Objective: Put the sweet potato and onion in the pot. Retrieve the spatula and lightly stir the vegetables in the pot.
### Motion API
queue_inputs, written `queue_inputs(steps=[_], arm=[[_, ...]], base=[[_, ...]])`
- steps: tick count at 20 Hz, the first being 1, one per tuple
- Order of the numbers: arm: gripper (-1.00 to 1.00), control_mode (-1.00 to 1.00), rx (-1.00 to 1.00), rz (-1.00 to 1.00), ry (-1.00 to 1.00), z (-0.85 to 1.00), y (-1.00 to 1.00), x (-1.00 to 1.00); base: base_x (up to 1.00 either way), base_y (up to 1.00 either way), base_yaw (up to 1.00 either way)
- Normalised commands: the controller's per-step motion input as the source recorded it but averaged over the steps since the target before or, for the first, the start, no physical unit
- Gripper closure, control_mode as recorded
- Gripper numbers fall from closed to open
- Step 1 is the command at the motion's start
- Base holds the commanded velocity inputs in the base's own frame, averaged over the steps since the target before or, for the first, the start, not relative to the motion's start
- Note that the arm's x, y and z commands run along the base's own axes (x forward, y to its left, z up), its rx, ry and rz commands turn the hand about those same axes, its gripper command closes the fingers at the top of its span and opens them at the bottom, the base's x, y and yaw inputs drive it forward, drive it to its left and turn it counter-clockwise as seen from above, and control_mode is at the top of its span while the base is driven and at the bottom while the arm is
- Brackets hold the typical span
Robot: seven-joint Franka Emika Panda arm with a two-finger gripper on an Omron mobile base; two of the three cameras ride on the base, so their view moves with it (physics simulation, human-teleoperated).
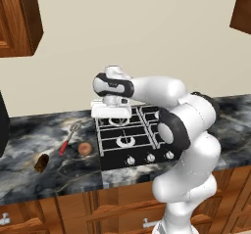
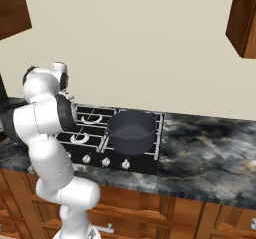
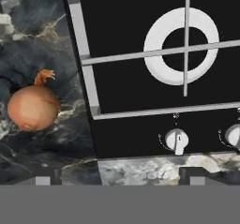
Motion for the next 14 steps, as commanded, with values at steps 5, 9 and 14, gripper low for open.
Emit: queue_inputs(steps=[5,9,14], arm=[[-1.00,-1.00,0.00,0.00,-0.01,-0.61,0.50,0.24],[-1.00,-1.00,0.00,-0.01,-0.10,-0.52,0.49,0.11],[-1.00,-1.00,0.00,-0.03,-0.16,-0.25,0.46,0.00]], base=[[0.00,0.00,0.00],[0.00,0.00,0.00],[0.00,0.00,0.00]])
